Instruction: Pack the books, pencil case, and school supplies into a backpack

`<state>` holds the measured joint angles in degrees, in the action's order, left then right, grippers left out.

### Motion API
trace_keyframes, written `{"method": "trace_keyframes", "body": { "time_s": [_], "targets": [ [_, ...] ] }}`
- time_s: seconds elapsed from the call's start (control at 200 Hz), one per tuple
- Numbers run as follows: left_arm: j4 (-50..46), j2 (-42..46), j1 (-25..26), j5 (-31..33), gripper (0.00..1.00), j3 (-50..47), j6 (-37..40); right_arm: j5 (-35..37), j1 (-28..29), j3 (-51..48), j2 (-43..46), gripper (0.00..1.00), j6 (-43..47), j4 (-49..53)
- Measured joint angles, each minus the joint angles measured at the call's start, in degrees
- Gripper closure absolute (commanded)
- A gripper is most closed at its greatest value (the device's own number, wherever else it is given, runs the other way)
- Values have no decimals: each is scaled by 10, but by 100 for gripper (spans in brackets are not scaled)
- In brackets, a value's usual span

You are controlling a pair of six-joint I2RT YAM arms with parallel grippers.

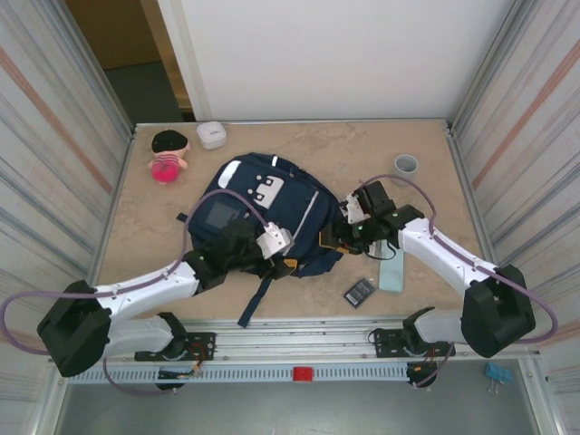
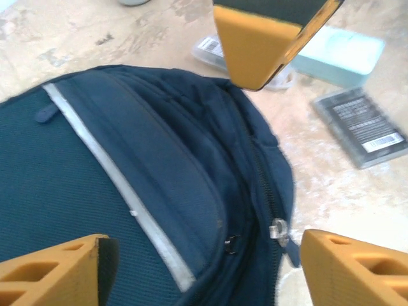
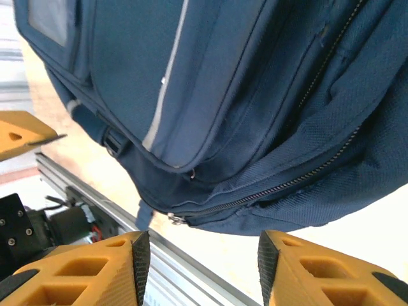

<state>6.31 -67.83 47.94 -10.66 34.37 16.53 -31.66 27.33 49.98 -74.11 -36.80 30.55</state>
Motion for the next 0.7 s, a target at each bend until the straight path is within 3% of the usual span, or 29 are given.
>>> {"method": "trace_keyframes", "body": {
  "time_s": [0.301, 0.506, 0.561, 0.697],
  "targets": [
    [-116, -130, -3, 39, 12, 102, 161, -12, -7, -31, 3, 49, -51, -38],
    [-127, -195, -3, 59, 13, 132, 250, -14, -9, -35, 2, 43, -68, -52],
    [-117, -217, -3, 72, 24, 139, 264, -14, -9, -37, 2, 43, -68, -56],
    [-95, -242, 0, 76, 80, 139, 280, -14, -11, -47, 2, 42, -68, -59]
  ]
}}
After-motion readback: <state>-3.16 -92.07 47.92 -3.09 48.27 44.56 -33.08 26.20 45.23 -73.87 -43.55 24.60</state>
